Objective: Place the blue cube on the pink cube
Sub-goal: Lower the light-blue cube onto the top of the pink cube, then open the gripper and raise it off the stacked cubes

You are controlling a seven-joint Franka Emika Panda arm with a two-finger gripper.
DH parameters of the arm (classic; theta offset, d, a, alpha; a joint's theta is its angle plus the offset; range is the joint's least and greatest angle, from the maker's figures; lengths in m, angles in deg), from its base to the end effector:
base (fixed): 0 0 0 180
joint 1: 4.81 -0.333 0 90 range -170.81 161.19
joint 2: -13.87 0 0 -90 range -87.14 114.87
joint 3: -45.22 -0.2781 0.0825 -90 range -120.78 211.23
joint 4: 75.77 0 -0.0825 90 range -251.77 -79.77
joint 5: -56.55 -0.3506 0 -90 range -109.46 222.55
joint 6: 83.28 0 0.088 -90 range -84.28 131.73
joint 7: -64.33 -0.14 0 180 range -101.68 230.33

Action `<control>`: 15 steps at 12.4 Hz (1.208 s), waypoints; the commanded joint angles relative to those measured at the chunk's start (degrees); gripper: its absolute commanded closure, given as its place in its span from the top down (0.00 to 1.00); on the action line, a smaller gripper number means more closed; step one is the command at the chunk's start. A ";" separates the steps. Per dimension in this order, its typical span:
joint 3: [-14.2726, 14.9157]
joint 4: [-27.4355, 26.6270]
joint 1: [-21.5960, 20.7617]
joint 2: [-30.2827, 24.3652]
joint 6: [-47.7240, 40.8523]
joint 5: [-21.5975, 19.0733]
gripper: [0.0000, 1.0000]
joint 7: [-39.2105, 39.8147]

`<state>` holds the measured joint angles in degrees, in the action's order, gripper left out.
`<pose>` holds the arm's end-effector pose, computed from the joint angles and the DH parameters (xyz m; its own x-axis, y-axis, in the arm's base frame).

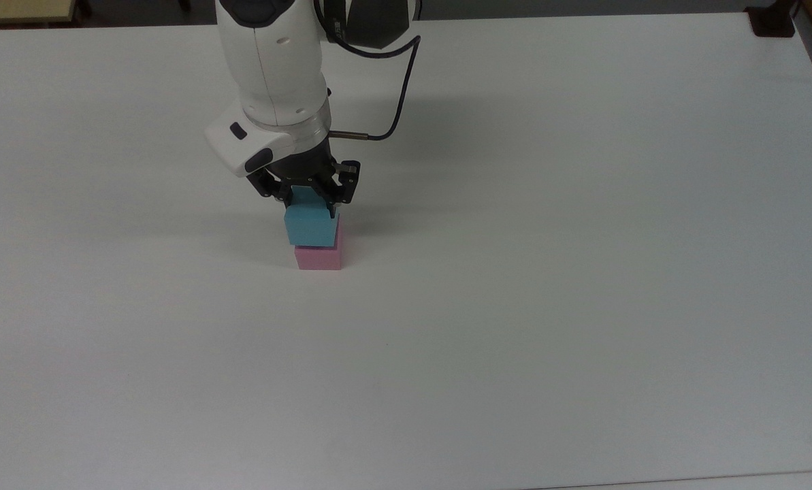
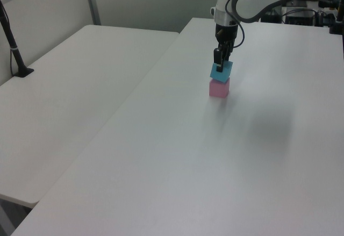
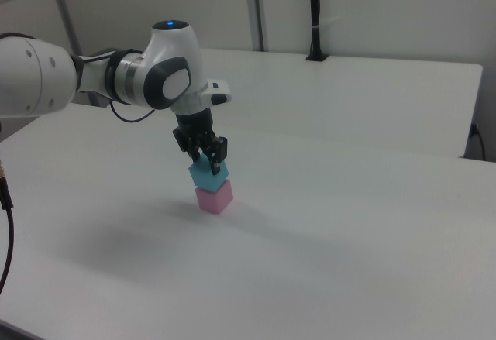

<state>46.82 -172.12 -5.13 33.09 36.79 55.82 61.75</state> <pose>0.6199 -0.0117 0.3589 0.9944 -0.0714 0.0784 -0.0711 -0.9975 -0.0058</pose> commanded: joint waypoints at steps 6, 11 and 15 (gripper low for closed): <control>0.78 -0.50 -1.35 0.81 0.69 5.20 1.00 -1.64; 0.69 -0.15 -1.35 0.12 0.34 4.86 1.00 -2.86; 0.69 2.29 -0.91 -7.86 -9.18 4.42 1.00 -9.19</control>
<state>46.92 -170.92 -5.59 31.41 36.28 59.88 55.87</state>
